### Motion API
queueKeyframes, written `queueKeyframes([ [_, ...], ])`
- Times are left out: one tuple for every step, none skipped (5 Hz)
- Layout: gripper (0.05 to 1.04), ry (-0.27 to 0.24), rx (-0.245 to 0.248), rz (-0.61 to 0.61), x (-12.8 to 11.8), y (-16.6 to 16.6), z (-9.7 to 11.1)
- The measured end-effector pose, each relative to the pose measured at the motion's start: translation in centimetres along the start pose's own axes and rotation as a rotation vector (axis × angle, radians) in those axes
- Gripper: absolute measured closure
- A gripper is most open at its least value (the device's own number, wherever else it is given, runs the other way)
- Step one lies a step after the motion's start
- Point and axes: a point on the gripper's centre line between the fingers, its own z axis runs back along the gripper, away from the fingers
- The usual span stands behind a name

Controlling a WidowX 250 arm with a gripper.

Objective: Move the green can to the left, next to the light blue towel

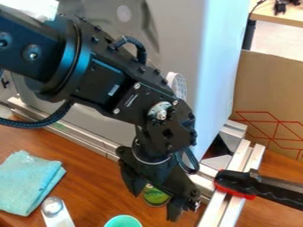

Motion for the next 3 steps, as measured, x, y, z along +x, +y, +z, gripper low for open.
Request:
queueKeyframes([
  [0.079, 0.012, -0.004, 0.0, -0.2, -0.1, -0.3],
  [0.079, -0.018, -0.135, -0.028, 1.0, -1.3, -1.3],
  [0.079, -0.054, -0.236, -0.015, 3.0, -1.3, -2.0],
])
